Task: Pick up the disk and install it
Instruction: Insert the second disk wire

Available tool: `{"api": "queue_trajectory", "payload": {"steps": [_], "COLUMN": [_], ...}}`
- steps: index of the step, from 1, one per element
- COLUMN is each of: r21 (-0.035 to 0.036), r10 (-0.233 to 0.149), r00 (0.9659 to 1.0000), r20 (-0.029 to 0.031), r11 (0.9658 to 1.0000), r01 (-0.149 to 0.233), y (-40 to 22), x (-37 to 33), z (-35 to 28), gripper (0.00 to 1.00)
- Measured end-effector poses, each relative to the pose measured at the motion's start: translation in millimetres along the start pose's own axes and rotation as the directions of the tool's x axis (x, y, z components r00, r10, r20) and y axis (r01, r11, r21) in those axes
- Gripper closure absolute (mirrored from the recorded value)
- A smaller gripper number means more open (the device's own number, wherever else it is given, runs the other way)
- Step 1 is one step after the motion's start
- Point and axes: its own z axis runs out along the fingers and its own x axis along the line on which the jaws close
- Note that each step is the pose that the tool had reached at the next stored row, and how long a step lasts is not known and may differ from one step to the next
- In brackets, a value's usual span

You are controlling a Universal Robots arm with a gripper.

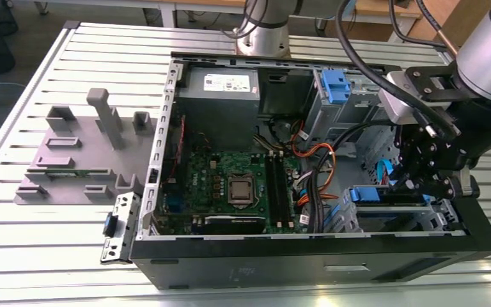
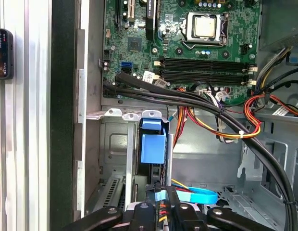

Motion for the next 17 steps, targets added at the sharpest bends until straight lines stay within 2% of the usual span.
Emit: {"api": "queue_trajectory", "payload": {"steps": [5,6,7,8,17], "r21": [0.0000,0.0000,0.0000,0.0000,0.0000], "r10": [0.000,0.000,0.000,0.000,0.000], "r00": [1.0000,1.0000,1.0000,1.0000,1.0000], "r20": [0.0000,0.0000,-0.0001,-0.0001,0.0000], "r11": [1.0000,1.0000,1.0000,1.0000,1.0000], "r01": [0.000,0.000,0.000,0.000,0.000], "y": [0.0,0.0,0.0,0.0,-0.1], "x": [0.0,0.0,0.0,0.0,0.0], "z": [-0.1,-0.2,-0.2,-0.3,-1.9], "gripper": [0.78,0.84,0.84,0.89,0.89]}}
